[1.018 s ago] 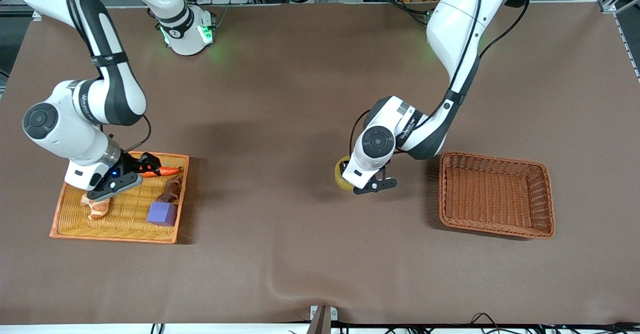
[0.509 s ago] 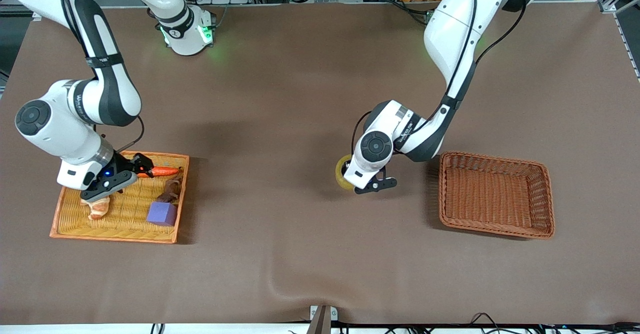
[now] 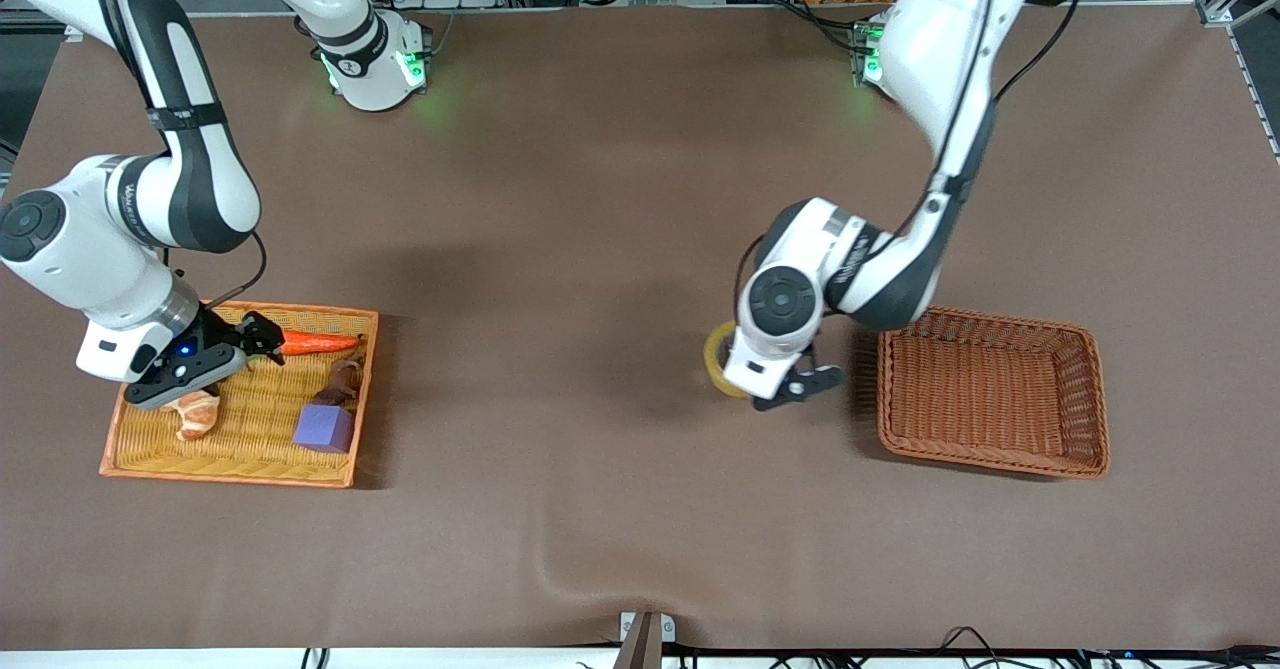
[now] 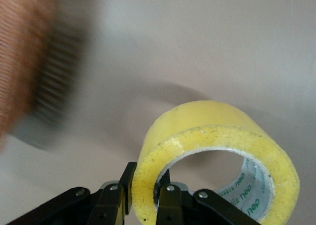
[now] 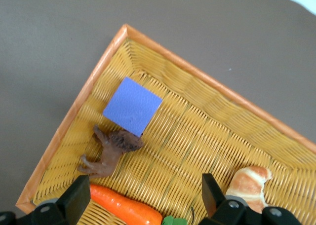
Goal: Transfer tape with both arms
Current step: 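Carry the tape roll into the brown basket with the left gripper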
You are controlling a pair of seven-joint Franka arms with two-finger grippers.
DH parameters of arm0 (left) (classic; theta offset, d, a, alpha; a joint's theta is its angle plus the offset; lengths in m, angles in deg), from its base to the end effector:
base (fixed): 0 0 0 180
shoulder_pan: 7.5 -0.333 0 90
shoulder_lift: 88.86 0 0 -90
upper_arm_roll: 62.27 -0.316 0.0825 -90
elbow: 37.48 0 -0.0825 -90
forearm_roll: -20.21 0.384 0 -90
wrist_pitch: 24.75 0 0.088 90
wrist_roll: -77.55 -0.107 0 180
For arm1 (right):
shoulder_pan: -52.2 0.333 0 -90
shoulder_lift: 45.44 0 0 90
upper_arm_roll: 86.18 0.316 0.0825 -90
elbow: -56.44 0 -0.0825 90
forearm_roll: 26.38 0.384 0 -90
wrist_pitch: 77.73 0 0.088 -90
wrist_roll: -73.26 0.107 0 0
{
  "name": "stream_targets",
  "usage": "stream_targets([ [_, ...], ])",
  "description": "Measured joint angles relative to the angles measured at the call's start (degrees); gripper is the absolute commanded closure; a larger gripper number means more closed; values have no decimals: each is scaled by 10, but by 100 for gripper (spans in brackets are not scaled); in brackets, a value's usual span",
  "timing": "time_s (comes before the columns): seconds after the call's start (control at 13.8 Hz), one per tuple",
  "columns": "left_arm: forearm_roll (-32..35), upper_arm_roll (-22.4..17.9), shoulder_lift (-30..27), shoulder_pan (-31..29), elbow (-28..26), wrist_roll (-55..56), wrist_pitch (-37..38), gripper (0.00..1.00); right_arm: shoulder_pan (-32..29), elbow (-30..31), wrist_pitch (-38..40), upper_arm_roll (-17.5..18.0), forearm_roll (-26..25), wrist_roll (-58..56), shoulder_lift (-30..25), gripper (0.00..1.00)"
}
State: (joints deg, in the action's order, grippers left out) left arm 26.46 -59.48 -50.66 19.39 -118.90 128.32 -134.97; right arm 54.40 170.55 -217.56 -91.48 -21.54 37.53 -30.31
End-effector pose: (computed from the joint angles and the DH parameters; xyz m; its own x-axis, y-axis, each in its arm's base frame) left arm 0.6187 -0.3368 0.2929 0.9433 0.3278 -0.0532 0.3152 -0.9341 -0.1674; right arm 0.6171 -0.0309 0.3492 0.8536 0.4911 0.1737 0.4859 -0.8709 0.0740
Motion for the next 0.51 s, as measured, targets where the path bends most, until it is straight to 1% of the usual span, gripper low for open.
stream_targets([
  [0.22,5,-5,-62,-73,3,-81,49,100,-1,-22,40,-1,0,4,0,0],
  [0.29,5,-5,-75,-102,0,-112,60,100,-1,-31,56,-1,0,7,0,0],
  [0.51,6,-7,-77,-181,-14,-192,62,100,-3,-62,94,-2,1,22,0,0],
])
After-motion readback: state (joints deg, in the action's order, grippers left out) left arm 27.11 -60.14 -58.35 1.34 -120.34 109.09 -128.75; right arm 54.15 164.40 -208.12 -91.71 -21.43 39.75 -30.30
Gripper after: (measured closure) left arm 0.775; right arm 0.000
